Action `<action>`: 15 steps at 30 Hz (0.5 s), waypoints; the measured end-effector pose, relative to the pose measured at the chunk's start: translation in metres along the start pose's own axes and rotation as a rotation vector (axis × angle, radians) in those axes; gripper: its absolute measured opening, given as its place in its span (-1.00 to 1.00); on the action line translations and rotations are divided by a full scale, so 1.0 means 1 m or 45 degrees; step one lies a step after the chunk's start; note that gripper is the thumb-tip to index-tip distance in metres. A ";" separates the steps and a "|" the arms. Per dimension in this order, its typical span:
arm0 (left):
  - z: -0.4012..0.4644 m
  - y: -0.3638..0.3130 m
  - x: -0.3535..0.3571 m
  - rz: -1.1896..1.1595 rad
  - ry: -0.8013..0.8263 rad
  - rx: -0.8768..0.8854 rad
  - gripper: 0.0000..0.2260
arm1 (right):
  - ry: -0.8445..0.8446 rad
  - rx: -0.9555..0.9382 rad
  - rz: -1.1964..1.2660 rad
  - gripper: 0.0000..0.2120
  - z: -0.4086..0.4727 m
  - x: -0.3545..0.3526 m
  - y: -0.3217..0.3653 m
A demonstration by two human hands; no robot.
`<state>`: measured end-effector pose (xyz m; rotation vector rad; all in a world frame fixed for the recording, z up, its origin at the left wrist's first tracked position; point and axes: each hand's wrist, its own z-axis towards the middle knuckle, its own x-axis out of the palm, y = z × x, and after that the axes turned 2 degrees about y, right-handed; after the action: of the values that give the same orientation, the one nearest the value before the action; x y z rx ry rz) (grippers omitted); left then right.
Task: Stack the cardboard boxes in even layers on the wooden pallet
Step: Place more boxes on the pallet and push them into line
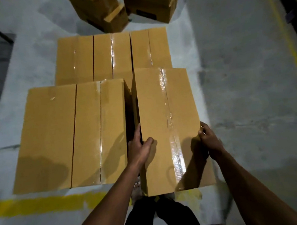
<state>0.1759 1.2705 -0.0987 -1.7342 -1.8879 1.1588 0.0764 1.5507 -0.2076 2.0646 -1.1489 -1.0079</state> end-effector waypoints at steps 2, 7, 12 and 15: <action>0.015 0.010 0.004 -0.032 -0.002 -0.012 -0.38 | 0.003 0.022 0.017 -0.51 0.012 0.008 -0.010; 0.047 0.041 0.010 -0.028 0.013 -0.064 -0.30 | 0.037 0.027 0.142 -0.57 0.025 0.023 -0.024; 0.066 0.058 0.015 -0.048 0.010 -0.075 -0.27 | 0.040 0.064 0.198 -0.61 0.039 0.035 -0.036; 0.076 0.064 0.015 -0.060 -0.022 -0.085 -0.29 | 0.062 0.098 0.219 -0.62 0.044 0.042 -0.040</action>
<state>0.1614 1.2545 -0.1972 -1.7092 -1.9881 1.1093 0.0725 1.5277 -0.2767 1.9977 -1.3338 -0.8390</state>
